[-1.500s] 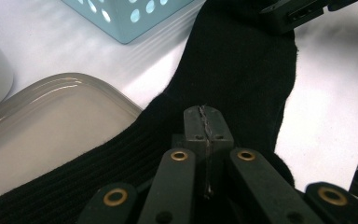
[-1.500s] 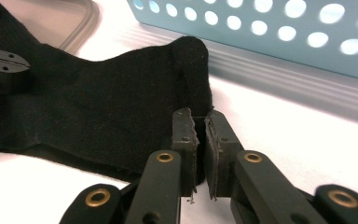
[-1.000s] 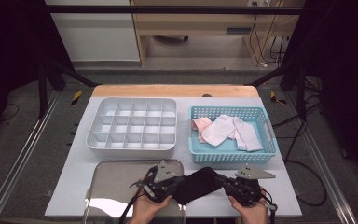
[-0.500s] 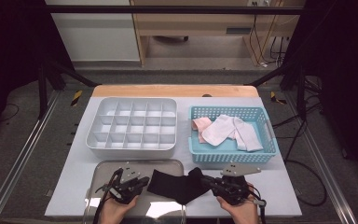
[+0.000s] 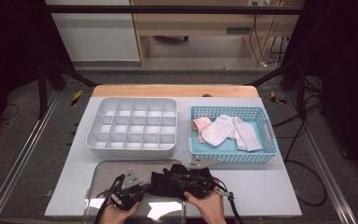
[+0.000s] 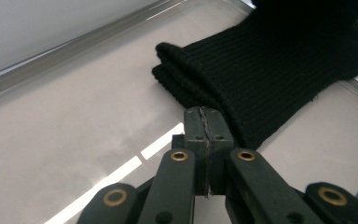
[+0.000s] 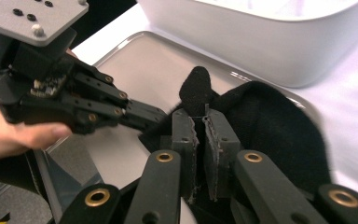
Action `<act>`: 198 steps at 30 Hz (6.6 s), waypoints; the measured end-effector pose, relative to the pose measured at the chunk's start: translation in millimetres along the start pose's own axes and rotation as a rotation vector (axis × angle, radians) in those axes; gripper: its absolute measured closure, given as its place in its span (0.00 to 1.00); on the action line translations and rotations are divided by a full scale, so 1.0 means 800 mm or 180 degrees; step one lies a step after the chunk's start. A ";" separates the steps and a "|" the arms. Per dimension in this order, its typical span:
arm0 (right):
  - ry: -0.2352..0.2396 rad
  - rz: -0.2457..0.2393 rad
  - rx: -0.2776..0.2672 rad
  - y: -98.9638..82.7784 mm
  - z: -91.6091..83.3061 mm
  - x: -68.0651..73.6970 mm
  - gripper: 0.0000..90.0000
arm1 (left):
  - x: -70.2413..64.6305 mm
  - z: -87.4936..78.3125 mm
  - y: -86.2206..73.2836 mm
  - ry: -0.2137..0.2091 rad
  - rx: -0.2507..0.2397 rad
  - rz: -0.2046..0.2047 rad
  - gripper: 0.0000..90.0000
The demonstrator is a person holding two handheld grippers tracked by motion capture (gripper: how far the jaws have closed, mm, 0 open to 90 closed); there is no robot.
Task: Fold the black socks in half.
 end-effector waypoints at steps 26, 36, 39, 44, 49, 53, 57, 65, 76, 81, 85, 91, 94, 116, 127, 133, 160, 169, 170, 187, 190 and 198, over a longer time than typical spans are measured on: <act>-0.0024 -0.0287 0.0061 -0.001 0.029 0.019 0.75 | 0.041 -0.033 0.001 0.0039 -0.0274 -0.0350 0.98; -0.0188 -0.0442 0.0246 -0.031 0.048 0.011 0.63 | 0.019 -0.017 -0.005 -0.0008 -0.0129 -0.0200 0.98; -0.0215 -0.0462 0.0299 -0.036 0.057 0.012 0.68 | 0.013 -0.012 -0.006 -0.0027 -0.0091 -0.0159 0.99; -0.0190 -0.0454 0.0316 -0.035 0.055 0.011 0.98 | 0.009 -0.006 -0.006 -0.0029 -0.0048 -0.0110 0.99; -0.0150 -0.0470 0.0216 -0.022 0.044 0.013 0.99 | 0.006 -0.003 -0.006 -0.0026 -0.0030 -0.0077 0.99; 0.0013 -0.0563 0.0072 -0.004 0.038 0.028 0.99 | 0.005 -0.002 -0.005 -0.0038 -0.0033 -0.0078 0.99; 0.0073 -0.0609 0.0201 -0.011 0.054 0.034 0.98 | 0.007 -0.002 -0.005 -0.0079 -0.0039 -0.0113 0.99; 0.0026 -0.0589 0.0360 -0.028 0.076 0.028 0.93 | 0.032 -0.036 0.017 -0.0079 -0.0423 -0.0332 0.95; -0.0024 -0.0619 0.0294 -0.028 0.078 0.030 0.92 | 0.014 -0.014 0.049 0.0016 -0.0385 -0.0189 0.66; 0.0032 -0.0602 0.0263 -0.029 0.071 0.033 0.87 | 0.020 0.004 0.038 0.0015 -0.0200 -0.0227 0.67; 0.0050 -0.0502 0.0052 -0.020 0.039 0.024 0.86 | 0.021 0.002 0.035 0.0033 -0.0186 -0.0202 0.67; -0.0341 -0.0275 -0.0033 -0.015 0.014 -0.028 0.94 | 0.020 0.001 0.033 0.0054 -0.0178 -0.0184 0.68; -0.0457 -0.0288 0.0128 -0.030 0.028 -0.039 0.99 | 0.021 0.001 0.031 0.0071 -0.0176 -0.0174 0.67; -0.0543 -0.0124 -0.0062 -0.017 0.001 -0.057 0.87 | 0.018 -0.012 0.035 0.0046 -0.0333 -0.0187 0.65; -0.0411 0.0022 0.0025 -0.055 -0.007 -0.056 0.72 | -0.028 -0.010 0.063 -0.0116 -0.0346 0.0071 0.84; -0.0328 0.0094 0.0155 -0.069 0.002 -0.055 0.71 | -0.040 0.017 0.052 -0.0150 -0.0101 0.0121 0.97; -0.0257 -0.0109 0.0116 -0.043 -0.017 -0.034 0.92 | 0.023 -0.035 0.021 0.0058 -0.0230 -0.0286 0.96; -0.0284 -0.0247 0.0169 -0.036 -0.013 -0.020 0.91 | 0.017 -0.013 -0.012 -0.0120 0.0022 -0.0323 0.99; -0.0276 -0.0264 0.0169 -0.035 -0.013 -0.018 0.91 | 0.015 -0.011 -0.012 -0.0107 0.0037 -0.0312 0.99; 0.0061 -0.0742 0.0367 -0.021 0.030 0.039 0.92 | -0.013 0.000 -0.007 -0.0269 -0.0018 -0.0161 0.99; 0.0065 -0.0784 0.0441 -0.027 0.040 0.039 0.92 | -0.011 -0.001 -0.007 -0.0332 -0.0031 -0.0212 0.99; 0.0050 -0.0818 0.0474 -0.031 0.052 0.040 0.91 | 0.015 -0.041 0.027 -0.0292 -0.0443 -0.0246 0.93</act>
Point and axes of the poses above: each handheld gripper's, and its own axes: z roughly forward along the jaws, y roughly out of its top, x roughly to its left, the point moved 9 cm from there along z, roughly forward along the jaws, and after that the axes turned 14 degrees about x, right-handed, at the moved point
